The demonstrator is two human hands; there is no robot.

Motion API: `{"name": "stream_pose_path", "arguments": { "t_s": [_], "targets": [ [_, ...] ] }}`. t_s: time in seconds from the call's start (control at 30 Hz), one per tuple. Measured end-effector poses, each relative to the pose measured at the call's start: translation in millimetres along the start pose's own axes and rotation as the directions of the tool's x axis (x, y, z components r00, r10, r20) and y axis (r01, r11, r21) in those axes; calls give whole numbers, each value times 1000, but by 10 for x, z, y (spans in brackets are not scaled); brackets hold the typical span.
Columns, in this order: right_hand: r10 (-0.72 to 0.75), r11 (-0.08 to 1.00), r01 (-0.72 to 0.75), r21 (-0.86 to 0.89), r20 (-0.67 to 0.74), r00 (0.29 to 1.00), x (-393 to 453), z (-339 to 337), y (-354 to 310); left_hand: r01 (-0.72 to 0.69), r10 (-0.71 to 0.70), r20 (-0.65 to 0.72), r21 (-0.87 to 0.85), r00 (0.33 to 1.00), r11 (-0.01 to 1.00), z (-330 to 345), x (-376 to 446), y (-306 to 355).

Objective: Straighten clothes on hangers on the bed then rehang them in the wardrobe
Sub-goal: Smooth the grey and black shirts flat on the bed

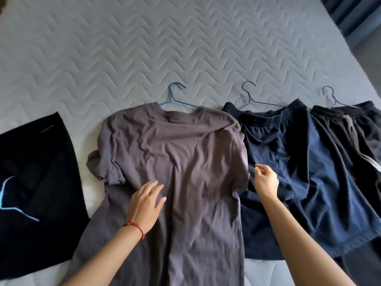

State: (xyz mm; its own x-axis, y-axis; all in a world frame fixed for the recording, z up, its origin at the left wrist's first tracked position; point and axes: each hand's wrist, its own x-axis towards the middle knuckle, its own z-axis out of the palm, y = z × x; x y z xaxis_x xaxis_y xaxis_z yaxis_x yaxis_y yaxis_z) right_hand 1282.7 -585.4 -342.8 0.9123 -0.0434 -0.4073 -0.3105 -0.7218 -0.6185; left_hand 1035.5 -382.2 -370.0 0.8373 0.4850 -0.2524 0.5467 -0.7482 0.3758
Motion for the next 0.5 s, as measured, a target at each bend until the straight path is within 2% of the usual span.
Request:
{"name": "stream_pose_path", "arguments": {
  "t_s": [0.1, 0.2, 0.3, 0.43, 0.47, 0.5],
  "targets": [
    [20, 1000, -20, -6, 58, 998, 230, 59, 112, 36, -37, 28, 33, 999, 999, 217, 128, 150],
    [41, 999, -35, -32, 195, 980, 418, 213, 174, 80, -92, 98, 117, 991, 990, 429, 303, 281],
    [131, 991, -128, -29, 298, 945, 499, 389, 177, 118, -144, 143, 171, 979, 978, 629, 359, 328],
    [215, 948, -294, 120, 438, 873, 492, 463, 104, 115, -139, 101, 213, 985, 970, 789, 327, 290],
    [188, 941, -286, 179, 427, 884, 473, 449, 73, 118, -142, 95, 219, 985, 969, 805, 325, 280],
    [130, 954, -216, 208, 364, 922, 452, 415, 44, 123, -147, 94, 226, 985, 966, 813, 325, 274]
  ]
}}
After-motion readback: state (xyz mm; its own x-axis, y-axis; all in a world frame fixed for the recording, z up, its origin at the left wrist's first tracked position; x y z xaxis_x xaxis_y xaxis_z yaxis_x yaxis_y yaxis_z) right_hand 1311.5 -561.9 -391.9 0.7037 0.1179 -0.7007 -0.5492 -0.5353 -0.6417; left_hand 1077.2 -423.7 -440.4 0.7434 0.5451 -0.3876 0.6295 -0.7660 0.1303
